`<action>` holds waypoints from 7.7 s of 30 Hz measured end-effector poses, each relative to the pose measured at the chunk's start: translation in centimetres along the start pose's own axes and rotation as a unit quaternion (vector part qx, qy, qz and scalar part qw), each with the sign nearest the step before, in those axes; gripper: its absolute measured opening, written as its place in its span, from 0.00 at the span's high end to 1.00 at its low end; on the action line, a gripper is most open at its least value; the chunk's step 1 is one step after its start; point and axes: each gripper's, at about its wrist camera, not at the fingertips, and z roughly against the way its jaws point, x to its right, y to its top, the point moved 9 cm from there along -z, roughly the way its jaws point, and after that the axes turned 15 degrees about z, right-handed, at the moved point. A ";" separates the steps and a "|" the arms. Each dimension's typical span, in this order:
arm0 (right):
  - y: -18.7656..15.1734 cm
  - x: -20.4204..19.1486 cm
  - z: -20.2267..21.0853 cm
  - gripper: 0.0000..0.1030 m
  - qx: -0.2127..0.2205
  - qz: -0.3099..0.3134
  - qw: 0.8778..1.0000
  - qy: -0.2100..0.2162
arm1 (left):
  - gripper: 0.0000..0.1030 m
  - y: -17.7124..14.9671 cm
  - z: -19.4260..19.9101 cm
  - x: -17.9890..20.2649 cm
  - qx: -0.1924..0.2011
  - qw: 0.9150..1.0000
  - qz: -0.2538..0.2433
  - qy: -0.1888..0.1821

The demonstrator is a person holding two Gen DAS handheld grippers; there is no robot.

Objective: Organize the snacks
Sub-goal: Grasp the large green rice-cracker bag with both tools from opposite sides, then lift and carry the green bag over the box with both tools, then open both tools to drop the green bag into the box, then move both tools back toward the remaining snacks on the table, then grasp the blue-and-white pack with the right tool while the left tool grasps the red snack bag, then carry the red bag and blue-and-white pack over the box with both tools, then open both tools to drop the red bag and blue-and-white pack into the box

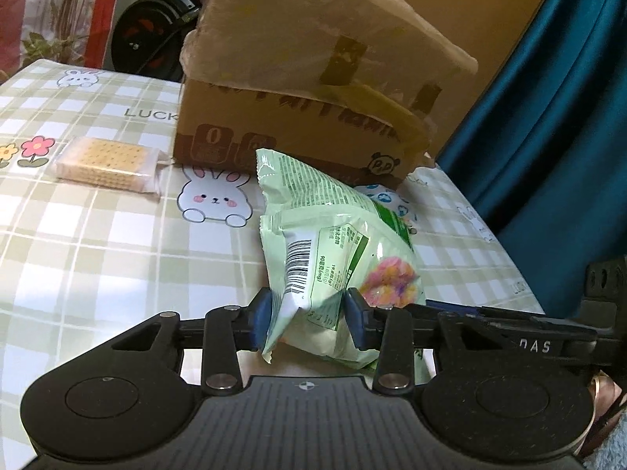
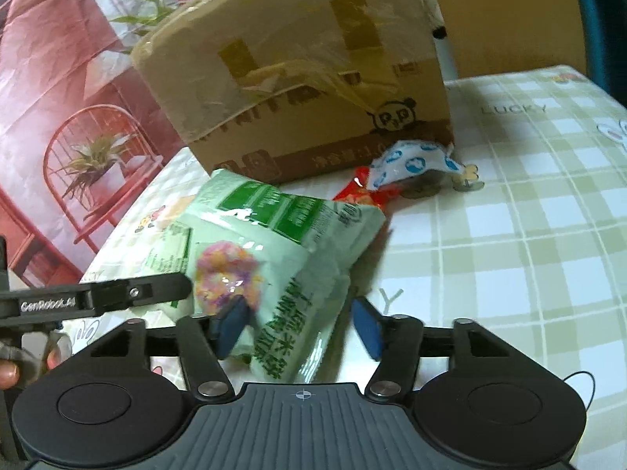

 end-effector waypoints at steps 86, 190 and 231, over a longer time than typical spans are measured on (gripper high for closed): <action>10.3 10.1 -1.8 0.27 0.070 0.055 0.991 -0.096 | 0.45 13.3 1.2 7.7 0.151 0.981 -0.102 0.068; 5.2 6.4 -2.7 0.62 0.079 0.079 0.994 -0.018 | 0.52 2.3 -2.1 -0.1 0.072 0.991 -0.057 0.097; 27.5 5.9 1.3 0.45 0.189 0.068 0.975 -0.099 | 0.38 24.4 -1.6 9.4 0.155 0.979 -0.121 0.057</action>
